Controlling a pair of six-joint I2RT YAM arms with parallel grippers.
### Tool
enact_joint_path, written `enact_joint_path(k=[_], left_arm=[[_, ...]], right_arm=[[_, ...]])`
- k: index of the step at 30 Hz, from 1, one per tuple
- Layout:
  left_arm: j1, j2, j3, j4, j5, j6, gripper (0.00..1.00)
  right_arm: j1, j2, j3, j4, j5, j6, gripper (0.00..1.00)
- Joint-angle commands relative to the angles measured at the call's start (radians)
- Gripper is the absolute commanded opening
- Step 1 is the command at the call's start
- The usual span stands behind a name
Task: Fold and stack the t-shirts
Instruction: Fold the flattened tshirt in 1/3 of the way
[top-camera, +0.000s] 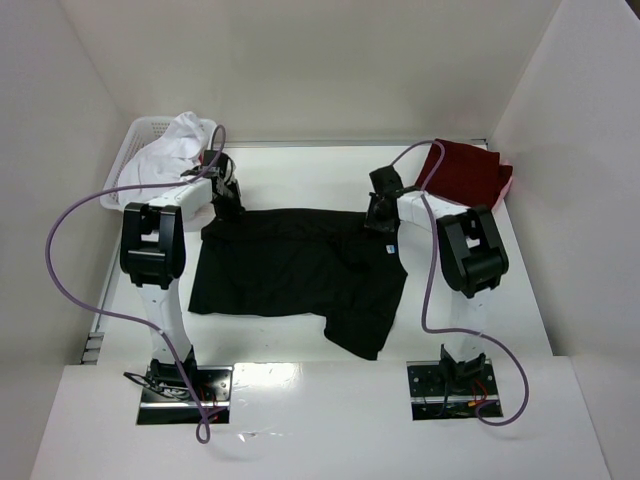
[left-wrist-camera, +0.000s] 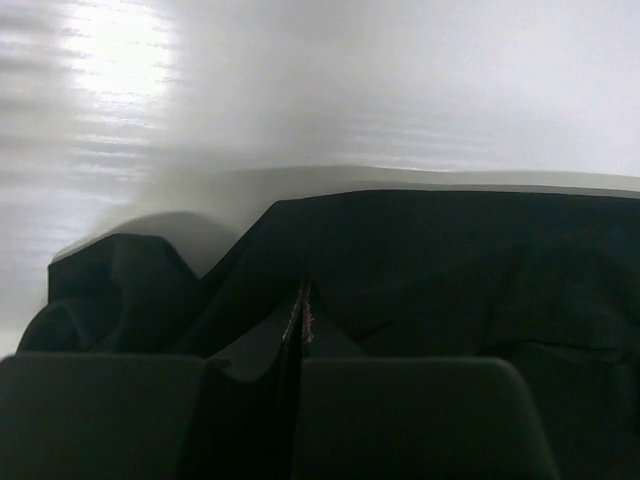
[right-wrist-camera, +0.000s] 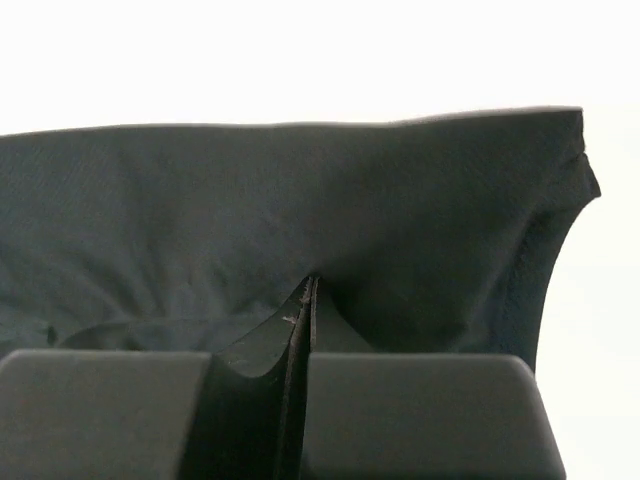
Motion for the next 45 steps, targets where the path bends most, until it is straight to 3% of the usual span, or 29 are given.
enact_joint_path(k=[1, 11, 21, 30, 33, 36, 41, 43, 45], left_arm=[[0.006, 0.032, 0.042, -0.051, -0.041, 0.007, 0.0], [0.006, 0.143, 0.201, -0.129, -0.054, 0.026, 0.0], [-0.012, 0.339, 0.553, -0.214, -0.048, 0.046, 0.04], [-0.031, 0.388, 0.783, -0.237, -0.025, 0.076, 0.18], [-0.031, 0.335, 0.8, -0.246, -0.031, 0.076, 0.3], [-0.04, 0.213, 0.752, -0.239, -0.045, 0.066, 0.47], [-0.04, -0.069, 0.45, -0.129, -0.055, 0.033, 0.76], [-0.04, -0.19, 0.292, -0.084, -0.045, 0.004, 0.85], [-0.04, -0.323, 0.141, -0.051, -0.033, -0.045, 0.9]], right_arm=[[0.0, 0.085, 0.075, -0.053, 0.036, -0.013, 0.0], [-0.066, 0.205, 0.262, -0.127, 0.01, -0.021, 0.0], [-0.13, 0.381, 0.554, -0.222, 0.053, -0.062, 0.0], [-0.168, 0.401, 0.653, -0.222, 0.076, -0.08, 0.0], [-0.172, 0.351, 0.629, -0.201, 0.076, -0.091, 0.0], [-0.172, 0.244, 0.578, -0.154, 0.038, -0.107, 0.2], [-0.172, -0.051, 0.382, -0.044, -0.022, -0.103, 0.84], [-0.172, -0.16, 0.253, -0.028, -0.026, -0.088, 0.96], [-0.172, -0.265, 0.124, -0.028, -0.035, -0.06, 1.0]])
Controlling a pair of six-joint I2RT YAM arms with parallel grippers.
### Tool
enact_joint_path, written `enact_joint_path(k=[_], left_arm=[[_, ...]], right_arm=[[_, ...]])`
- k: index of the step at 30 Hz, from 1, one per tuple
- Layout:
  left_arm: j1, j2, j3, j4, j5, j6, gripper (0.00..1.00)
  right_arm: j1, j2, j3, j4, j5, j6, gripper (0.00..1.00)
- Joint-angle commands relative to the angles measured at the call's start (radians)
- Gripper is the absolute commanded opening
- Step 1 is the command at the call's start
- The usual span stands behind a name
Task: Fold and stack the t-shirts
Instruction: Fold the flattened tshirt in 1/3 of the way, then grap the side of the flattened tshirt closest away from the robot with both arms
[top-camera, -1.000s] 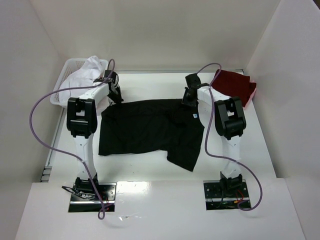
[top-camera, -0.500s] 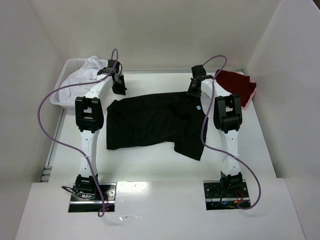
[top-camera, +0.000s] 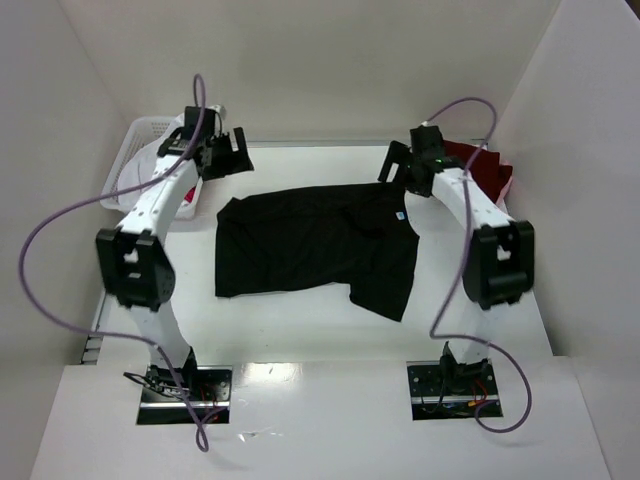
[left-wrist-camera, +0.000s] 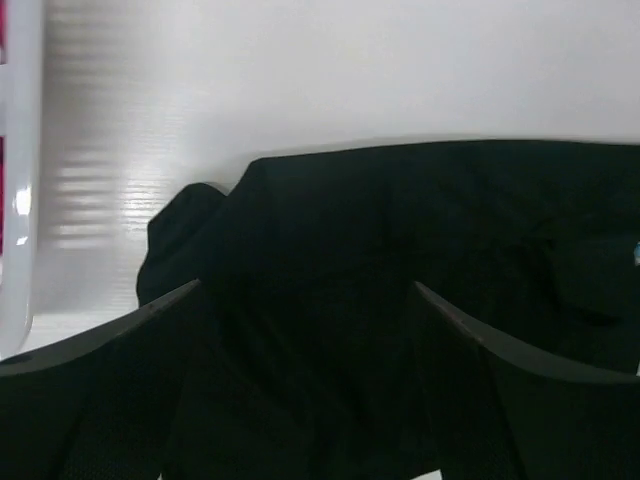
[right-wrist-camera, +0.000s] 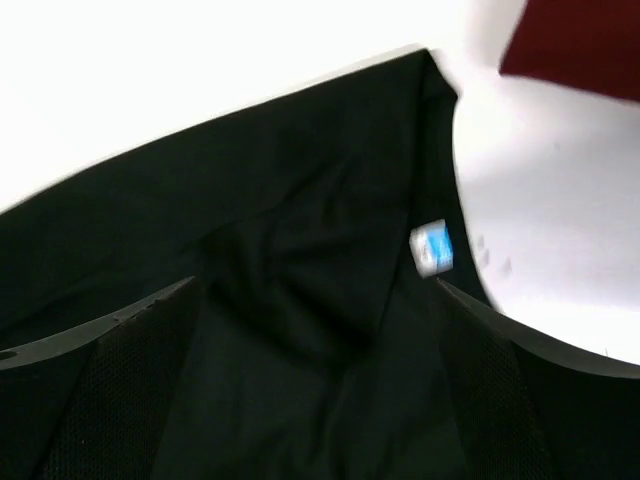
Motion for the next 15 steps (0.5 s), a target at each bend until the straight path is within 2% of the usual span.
enact_joint_path(k=[1, 4, 8, 12, 15], left_arm=[[-0.003, -0.217, -0.264, 0.103, 0.019, -0.085, 0.91], [-0.003, -0.352, -0.483, 0.11, 0.059, -0.165, 0.91], [-0.003, -0.498, -0.686, 0.11, 0.076, -0.272, 0.91], [-0.003, -0.596, -0.806, 0.097, 0.03, -0.352, 0.91], [-0.003, -0.625, -0.848, 0.07, -0.009, -0.403, 0.89]], right_arm=[[-0.006, -0.228, -0.171, 0.067, -0.028, 0.037, 1.0], [-0.006, -0.391, -0.37, 0.038, -0.037, 0.103, 1.0], [-0.004, -0.59, -0.641, -0.042, -0.109, 0.231, 1.0], [0.089, -0.761, -0.794, -0.132, -0.121, 0.355, 1.0], [0.183, -0.768, -0.839, -0.166, -0.148, 0.454, 1.0]])
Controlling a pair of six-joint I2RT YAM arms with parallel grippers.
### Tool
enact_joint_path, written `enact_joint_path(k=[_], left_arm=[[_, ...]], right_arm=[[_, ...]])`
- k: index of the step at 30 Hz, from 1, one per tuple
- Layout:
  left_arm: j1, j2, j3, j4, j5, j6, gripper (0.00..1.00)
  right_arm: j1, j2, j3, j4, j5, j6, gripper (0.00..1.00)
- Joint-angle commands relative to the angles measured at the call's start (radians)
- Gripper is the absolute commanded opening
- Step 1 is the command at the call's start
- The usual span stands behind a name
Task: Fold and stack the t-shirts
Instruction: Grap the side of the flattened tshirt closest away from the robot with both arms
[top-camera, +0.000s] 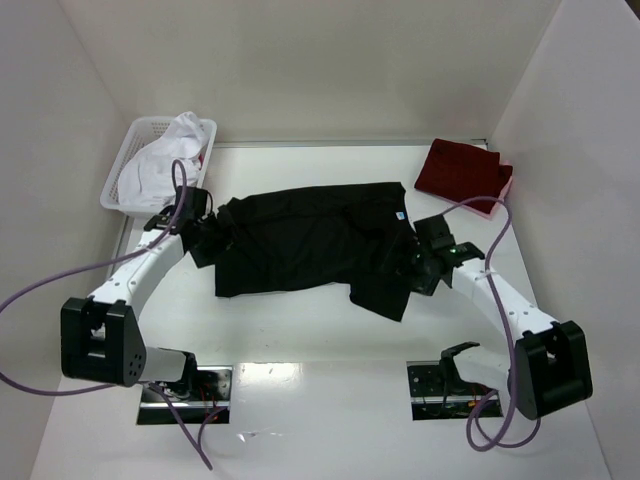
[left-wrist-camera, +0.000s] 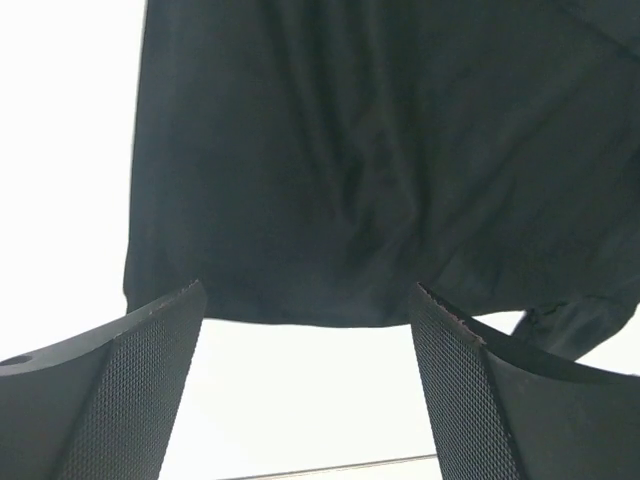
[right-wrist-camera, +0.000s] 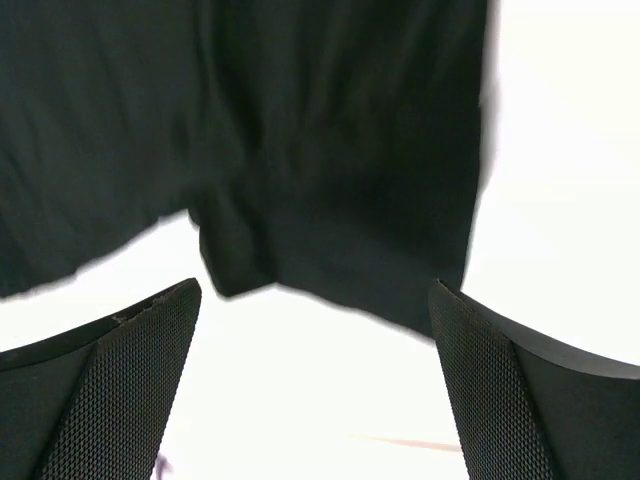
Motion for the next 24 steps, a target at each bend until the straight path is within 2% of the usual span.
enact_joint_path(k=[1, 4, 9, 17, 19, 24], left_arm=[[-0.002, -0.079, -0.039, 0.002, -0.064, -0.13, 0.89], [-0.002, -0.11, -0.074, 0.002, -0.09, -0.179, 0.88], [-0.002, -0.172, -0.097, 0.002, -0.145, -0.216, 0.87], [-0.002, -0.089, -0.096, 0.03, -0.102, -0.207, 0.87], [-0.002, -0.075, -0.109, 0.039, -0.112, -0.207, 0.87], [-0.002, -0.065, -0.109, 0.026, -0.143, -0.248, 0.85]], right_arm=[[0.103, -0.029, -0.032, -0.058, -0.052, 0.194, 1.0], [0.178, -0.055, -0.077, -0.057, -0.034, 0.276, 0.99], [0.178, -0.074, -0.137, -0.055, -0.017, 0.337, 0.95], [0.196, -0.119, -0.253, -0.094, 0.029, 0.377, 0.91], [0.196, -0.12, -0.265, -0.081, 0.029, 0.405, 0.89], [0.196, -0.039, -0.192, -0.09, 0.156, 0.414, 0.87]])
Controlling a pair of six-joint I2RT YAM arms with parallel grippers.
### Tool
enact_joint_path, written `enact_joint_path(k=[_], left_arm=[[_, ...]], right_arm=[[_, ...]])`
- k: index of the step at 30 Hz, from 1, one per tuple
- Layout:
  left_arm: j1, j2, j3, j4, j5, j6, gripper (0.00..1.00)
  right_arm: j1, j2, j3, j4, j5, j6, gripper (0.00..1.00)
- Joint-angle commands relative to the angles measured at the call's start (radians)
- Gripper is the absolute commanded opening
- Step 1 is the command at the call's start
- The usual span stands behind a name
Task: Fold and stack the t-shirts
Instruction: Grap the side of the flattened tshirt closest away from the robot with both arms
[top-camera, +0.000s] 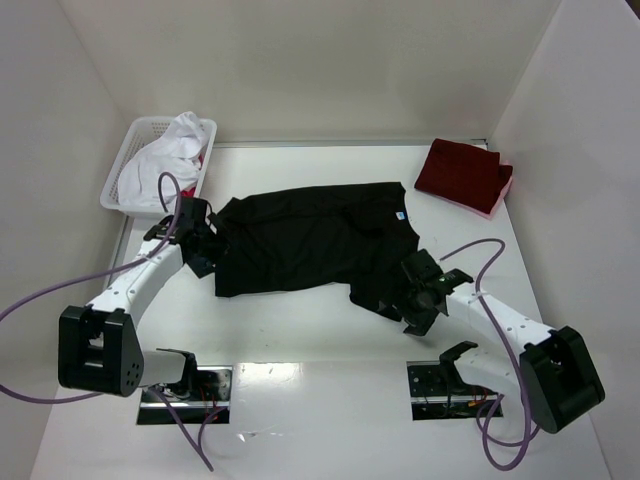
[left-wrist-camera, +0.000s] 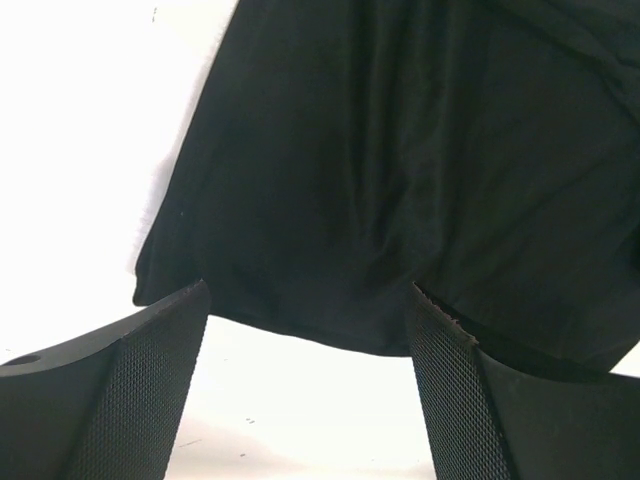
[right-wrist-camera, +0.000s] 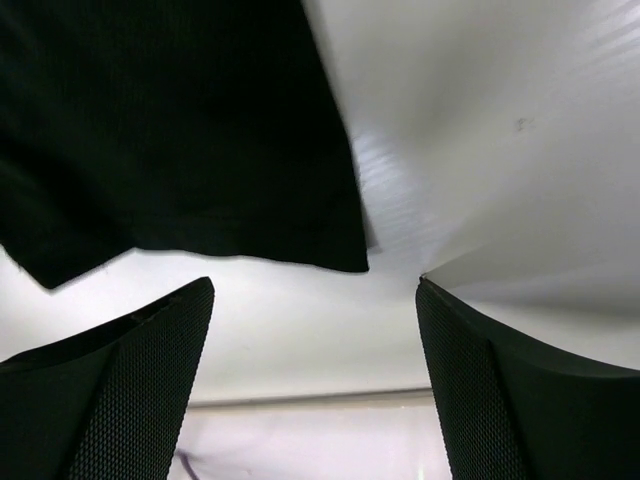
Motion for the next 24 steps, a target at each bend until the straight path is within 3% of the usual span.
enact_joint_path(k=[1, 6, 10, 13, 17, 21, 24], left_arm=[[0.017, 0.0, -0.017, 0.021, -0.031, -0.048, 0.85], [0.054, 0.036, -0.04, 0.063, 0.022, -0.05, 0.85], [0.054, 0.079, -0.026, 0.065, 0.024, -0.041, 0.82], [0.064, 0.104, -0.038, 0.052, 0.05, -0.053, 0.79], [0.064, 0.108, -0.098, 0.071, 0.064, -0.127, 0.67], [0.064, 0.115, -0.127, 0.066, 0.055, -0.153, 0.54], [0.064, 0.12, -0.116, 0.025, 0.02, -0.17, 0.52]], right_arm=[[0.008, 0.068, 0.072, -0.003, 0.133, 0.03, 0.85], [0.008, 0.17, 0.132, -0.004, 0.189, 0.023, 0.75], [0.008, 0.204, 0.155, -0.004, 0.182, 0.021, 0.55], [0.008, 0.204, 0.148, -0.004, 0.161, 0.021, 0.33], [0.008, 0.195, 0.134, -0.004, 0.141, 0.027, 0.1], [0.008, 0.186, 0.134, 0.005, 0.141, 0.03, 0.04], [0.008, 0.175, 0.151, 0.005, 0.141, 0.018, 0.04]])
